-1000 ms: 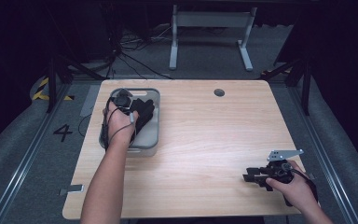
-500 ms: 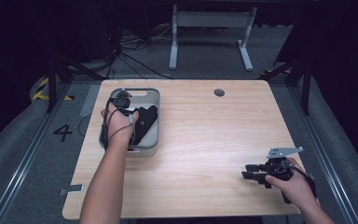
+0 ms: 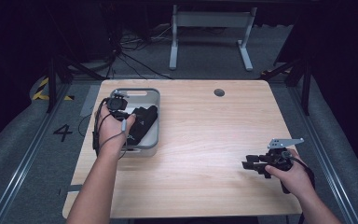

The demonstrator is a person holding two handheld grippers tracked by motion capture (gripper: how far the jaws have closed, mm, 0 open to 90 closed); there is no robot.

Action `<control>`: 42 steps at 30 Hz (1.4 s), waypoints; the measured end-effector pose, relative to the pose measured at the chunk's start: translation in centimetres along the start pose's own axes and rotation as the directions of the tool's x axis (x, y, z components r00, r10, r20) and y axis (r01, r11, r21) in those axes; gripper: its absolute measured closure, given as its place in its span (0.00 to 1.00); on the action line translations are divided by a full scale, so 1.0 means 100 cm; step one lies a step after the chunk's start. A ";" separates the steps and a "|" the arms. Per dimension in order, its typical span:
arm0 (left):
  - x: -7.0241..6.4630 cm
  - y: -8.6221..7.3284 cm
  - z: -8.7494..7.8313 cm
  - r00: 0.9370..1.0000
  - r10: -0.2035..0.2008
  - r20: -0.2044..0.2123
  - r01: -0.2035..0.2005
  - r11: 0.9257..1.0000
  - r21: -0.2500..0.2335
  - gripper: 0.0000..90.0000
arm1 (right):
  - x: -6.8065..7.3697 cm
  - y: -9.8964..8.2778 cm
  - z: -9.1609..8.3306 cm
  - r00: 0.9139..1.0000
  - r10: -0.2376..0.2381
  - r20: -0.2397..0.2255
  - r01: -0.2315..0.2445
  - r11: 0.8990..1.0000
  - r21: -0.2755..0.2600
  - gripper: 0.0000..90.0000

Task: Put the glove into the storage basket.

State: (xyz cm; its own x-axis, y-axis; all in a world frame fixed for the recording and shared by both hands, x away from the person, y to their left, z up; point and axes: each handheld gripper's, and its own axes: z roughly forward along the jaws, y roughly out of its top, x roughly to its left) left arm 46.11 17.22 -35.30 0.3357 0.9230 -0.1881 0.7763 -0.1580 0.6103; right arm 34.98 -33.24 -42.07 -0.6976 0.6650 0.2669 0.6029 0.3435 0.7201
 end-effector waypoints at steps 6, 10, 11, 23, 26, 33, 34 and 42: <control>-0.024 -0.013 -0.028 0.992 0.109 0.061 -0.107 0.994 -0.026 0.44 | -0.009 0.004 -0.007 0.998 -0.003 0.061 0.003 1.000 -0.011 0.63; -0.038 -0.021 -0.037 0.977 0.178 0.116 -0.175 0.984 -0.036 0.43 | -0.015 0.005 -0.012 0.995 -0.014 0.098 0.015 1.000 -0.015 0.62; -0.041 -0.024 -0.039 0.970 0.196 0.146 -0.192 0.981 -0.039 0.43 | -0.016 0.005 -0.012 0.995 -0.014 0.098 0.016 1.000 -0.019 0.62; -0.062 -0.070 -0.056 0.910 0.300 0.286 -0.274 0.953 -0.126 0.43 | -0.020 -0.002 -0.016 0.996 -0.034 0.085 0.037 0.999 -0.033 0.61; -0.064 -0.089 -0.057 0.874 0.372 0.313 -0.334 0.927 -0.170 0.43 | -0.021 -0.003 -0.016 0.996 -0.042 0.078 0.045 0.998 -0.038 0.61; -0.059 -0.113 -0.049 0.850 0.406 0.335 -0.371 0.914 -0.165 0.47 | -0.022 -0.006 -0.012 0.996 -0.049 0.077 0.052 0.998 -0.031 0.60; -0.055 -0.117 -0.045 0.849 0.395 0.351 -0.363 0.919 -0.156 0.46 | -0.022 -0.006 -0.011 0.996 -0.048 0.074 0.050 0.998 -0.033 0.60; -0.047 -0.126 -0.034 0.841 0.388 0.378 -0.395 0.916 -0.061 0.43 | -0.024 -0.012 -0.004 0.996 -0.059 0.072 0.060 0.998 -0.019 0.58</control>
State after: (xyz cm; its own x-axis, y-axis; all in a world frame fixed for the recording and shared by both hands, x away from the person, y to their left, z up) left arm 32.94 16.03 -39.53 0.7851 0.5818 -0.2126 0.5462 -0.4885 0.6805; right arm 35.75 -35.50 -43.25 -0.7021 0.6897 0.1770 0.5522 0.3703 0.7470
